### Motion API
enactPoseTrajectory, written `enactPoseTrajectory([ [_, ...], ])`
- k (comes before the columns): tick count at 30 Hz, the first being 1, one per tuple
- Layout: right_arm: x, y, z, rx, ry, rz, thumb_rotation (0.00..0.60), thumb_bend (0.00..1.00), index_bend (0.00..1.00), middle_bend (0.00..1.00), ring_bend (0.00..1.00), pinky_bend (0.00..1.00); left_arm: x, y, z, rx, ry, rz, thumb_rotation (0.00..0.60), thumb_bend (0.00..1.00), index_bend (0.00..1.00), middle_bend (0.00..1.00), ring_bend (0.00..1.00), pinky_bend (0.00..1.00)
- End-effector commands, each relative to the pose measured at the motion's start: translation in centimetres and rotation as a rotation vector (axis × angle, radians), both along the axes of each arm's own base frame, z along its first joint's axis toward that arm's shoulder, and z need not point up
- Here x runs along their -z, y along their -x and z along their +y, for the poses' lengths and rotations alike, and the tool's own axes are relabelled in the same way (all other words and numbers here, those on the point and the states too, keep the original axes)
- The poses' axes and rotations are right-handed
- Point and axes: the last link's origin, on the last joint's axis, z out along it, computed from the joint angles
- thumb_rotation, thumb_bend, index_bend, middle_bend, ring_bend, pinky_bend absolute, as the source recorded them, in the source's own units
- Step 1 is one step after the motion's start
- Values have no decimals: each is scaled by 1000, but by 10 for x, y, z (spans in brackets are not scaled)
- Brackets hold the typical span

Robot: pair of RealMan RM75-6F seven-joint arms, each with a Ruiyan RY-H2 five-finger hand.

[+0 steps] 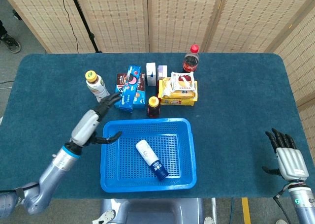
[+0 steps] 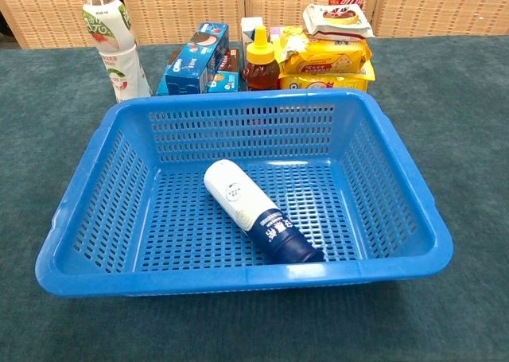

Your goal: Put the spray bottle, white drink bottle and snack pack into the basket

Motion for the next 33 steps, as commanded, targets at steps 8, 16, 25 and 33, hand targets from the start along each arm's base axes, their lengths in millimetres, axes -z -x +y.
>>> enactPoseTrajectory([
  [8,5,-2,-2,-5,-16,3,600,0,0,0,0,0,-47,110,41,-331,-75,-214,501,245,0,0,0,0],
  [16,7,-1,-2,1,-30,3,600,0,0,0,0,0,-9,163,68,-511,7,-316,493,119,0,0,0,0],
  [25,6,0,-4,8,-29,-4,600,0,0,0,0,0,38,162,99,-552,81,-289,490,75,0,0,0,0],
  [33,3,4,-6,25,-21,-11,600,0,0,0,0,0,58,118,129,-500,101,-342,490,75,0,0,0,0],
])
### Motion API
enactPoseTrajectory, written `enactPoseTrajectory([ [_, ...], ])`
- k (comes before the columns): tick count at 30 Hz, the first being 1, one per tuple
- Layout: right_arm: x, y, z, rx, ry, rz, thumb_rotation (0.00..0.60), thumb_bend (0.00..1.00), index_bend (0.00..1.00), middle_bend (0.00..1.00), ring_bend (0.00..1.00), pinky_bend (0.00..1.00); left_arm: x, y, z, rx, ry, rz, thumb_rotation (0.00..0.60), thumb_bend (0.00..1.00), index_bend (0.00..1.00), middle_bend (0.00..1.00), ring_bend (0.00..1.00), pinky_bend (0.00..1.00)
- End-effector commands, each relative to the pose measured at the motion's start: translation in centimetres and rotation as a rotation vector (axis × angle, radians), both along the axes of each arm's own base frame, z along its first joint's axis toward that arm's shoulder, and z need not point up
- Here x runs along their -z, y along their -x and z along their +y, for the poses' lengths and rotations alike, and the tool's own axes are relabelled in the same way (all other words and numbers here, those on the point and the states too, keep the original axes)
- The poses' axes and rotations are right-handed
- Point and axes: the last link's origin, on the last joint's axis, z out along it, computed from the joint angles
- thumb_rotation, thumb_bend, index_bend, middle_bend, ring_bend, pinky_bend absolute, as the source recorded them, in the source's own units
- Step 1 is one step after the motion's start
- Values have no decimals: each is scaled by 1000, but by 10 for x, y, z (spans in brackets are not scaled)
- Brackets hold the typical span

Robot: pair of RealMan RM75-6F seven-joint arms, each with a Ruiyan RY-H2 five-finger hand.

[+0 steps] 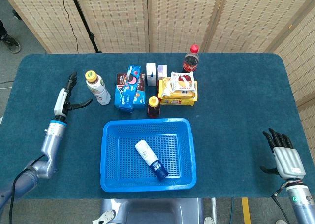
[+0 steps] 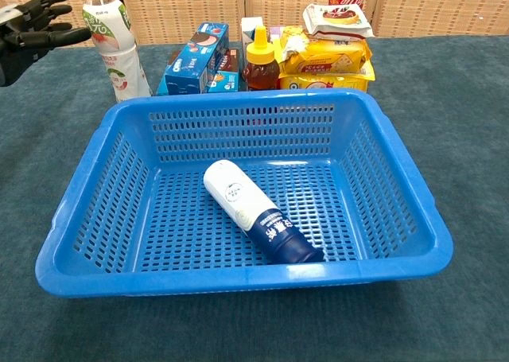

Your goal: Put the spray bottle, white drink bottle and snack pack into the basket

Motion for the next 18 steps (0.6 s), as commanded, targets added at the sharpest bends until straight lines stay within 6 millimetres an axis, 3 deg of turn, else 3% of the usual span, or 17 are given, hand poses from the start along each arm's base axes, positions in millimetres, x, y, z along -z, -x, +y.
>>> enactPoseTrajectory([
  [1,-1,2,-1,8,3,-3,600,0,0,0,0,0,3,-19,11,23,-16,-14,490,75,0,0,0,0],
  [6,-3,5,-3,21,7,-6,600,0,0,0,0,0,5,-33,23,16,-4,-5,489,75,0,0,0,0],
  [18,-2,8,-5,39,3,-10,600,0,0,0,0,0,31,-38,35,-23,59,21,484,85,0,0,0,0],
])
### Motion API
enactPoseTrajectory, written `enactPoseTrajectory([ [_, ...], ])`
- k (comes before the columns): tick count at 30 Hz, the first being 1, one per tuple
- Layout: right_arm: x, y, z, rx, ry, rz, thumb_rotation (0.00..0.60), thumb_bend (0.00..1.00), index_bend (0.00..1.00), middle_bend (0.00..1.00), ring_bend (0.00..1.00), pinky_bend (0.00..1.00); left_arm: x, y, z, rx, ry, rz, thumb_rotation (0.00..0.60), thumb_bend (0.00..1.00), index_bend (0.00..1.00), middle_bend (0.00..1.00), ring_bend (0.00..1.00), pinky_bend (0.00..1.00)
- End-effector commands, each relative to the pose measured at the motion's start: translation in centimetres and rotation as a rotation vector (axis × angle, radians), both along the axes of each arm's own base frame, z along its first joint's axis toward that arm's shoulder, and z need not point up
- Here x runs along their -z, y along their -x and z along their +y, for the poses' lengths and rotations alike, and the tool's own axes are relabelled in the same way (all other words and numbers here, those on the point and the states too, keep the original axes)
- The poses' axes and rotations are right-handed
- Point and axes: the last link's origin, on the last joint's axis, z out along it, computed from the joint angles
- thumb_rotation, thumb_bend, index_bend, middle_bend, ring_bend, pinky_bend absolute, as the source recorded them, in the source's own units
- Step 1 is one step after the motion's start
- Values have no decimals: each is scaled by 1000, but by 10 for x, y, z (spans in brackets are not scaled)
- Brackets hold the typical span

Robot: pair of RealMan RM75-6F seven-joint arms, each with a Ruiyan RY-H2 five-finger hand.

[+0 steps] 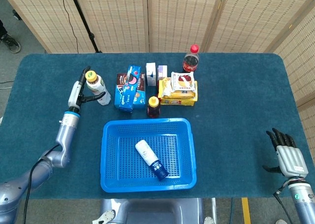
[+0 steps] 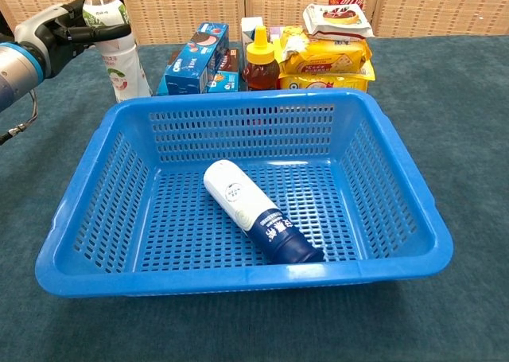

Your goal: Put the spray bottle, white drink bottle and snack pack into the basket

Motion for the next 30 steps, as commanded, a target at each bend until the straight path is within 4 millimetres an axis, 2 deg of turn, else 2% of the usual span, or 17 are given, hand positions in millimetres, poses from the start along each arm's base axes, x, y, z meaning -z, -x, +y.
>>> enactPoseTrajectory([
  [1,0,0,-1,2,-1,0,600,0,0,0,0,0,10,-7,4,2,20,8,484,94,0,0,0,1],
  [4,0,1,-1,6,-3,-5,600,0,0,0,0,0,15,-10,7,4,25,26,504,165,0,0,0,53],
  [7,-1,2,-2,12,1,-11,600,0,0,0,0,0,17,-14,10,2,10,28,550,345,52,7,23,194],
  [9,-2,3,-2,14,6,-13,600,0,0,0,0,0,19,-14,11,-4,12,35,584,469,213,106,127,310],
  [11,-3,3,-2,15,10,-18,600,0,0,0,0,0,21,-13,10,-17,3,23,598,582,409,297,274,416],
  [13,-4,3,-2,15,10,-22,600,0,0,0,0,0,22,-10,9,-26,-16,23,600,697,562,443,389,496],
  [14,-4,3,-2,16,9,-22,600,0,0,0,0,0,22,-9,8,-30,-24,24,600,761,629,505,444,532],
  [17,-4,3,-1,16,7,-25,600,0,0,0,0,0,21,-5,7,-41,-47,25,600,877,733,598,528,586],
  [23,-2,3,0,15,-1,-25,600,0,0,0,0,0,2,-3,6,-13,-128,-19,600,891,764,623,550,603],
  [25,-1,2,0,15,-4,-24,600,0,0,0,0,0,-10,-4,5,24,-158,-23,600,891,765,623,551,603],
  [30,1,2,0,14,-11,-21,600,0,0,0,0,0,-54,-17,-4,171,-220,37,600,889,772,629,559,606],
])
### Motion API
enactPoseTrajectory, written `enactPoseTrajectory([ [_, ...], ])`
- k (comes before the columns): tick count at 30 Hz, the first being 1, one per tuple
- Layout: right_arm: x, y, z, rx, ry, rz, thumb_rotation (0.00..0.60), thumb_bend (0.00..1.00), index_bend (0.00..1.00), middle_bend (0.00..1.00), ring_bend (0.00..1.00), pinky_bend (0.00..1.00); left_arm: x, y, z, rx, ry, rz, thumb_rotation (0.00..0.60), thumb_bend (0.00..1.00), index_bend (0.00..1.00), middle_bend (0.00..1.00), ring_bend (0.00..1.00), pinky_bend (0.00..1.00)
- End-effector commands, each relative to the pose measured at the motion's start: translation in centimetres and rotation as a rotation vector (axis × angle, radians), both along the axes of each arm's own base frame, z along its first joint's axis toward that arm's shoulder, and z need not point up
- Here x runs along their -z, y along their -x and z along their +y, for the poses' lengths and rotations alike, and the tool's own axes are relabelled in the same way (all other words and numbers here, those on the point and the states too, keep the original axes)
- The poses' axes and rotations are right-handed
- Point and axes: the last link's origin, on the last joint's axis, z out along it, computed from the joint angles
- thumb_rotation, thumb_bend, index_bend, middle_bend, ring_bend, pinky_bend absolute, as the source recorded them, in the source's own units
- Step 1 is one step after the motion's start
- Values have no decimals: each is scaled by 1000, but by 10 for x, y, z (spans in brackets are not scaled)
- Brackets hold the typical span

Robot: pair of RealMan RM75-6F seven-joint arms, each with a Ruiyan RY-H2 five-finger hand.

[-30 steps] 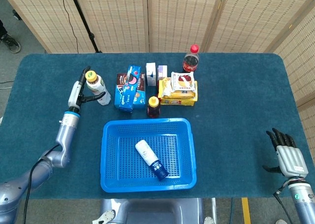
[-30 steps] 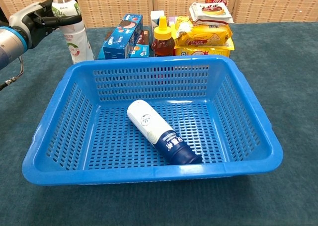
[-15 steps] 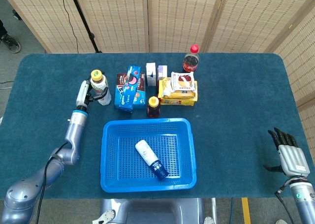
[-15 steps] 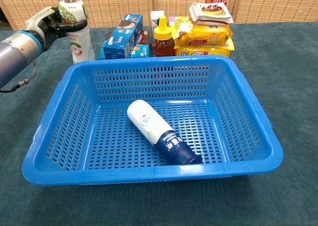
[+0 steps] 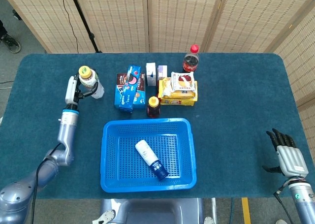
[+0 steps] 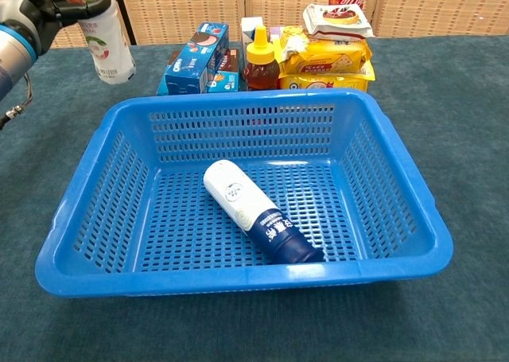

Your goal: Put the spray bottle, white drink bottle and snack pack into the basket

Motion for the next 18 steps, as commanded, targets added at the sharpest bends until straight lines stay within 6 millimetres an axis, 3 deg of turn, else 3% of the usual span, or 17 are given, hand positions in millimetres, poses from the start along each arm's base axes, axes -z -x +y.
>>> enactPoseTrajectory([
  [1,1,-1,0,-3,-2,2,600,0,0,0,0,0,-44,-12,-12,130,-43,80,600,889,774,631,561,606],
  [5,2,-3,1,-11,-5,6,600,0,0,0,0,0,-77,-35,-35,234,16,158,600,884,779,636,566,608],
  [10,4,-5,1,-18,-10,11,600,0,0,0,0,0,-102,-85,-85,395,105,220,600,881,779,636,566,608],
  [18,3,-5,1,-18,-5,11,600,0,0,0,0,0,-88,-130,-142,556,289,454,600,878,778,636,565,608],
])
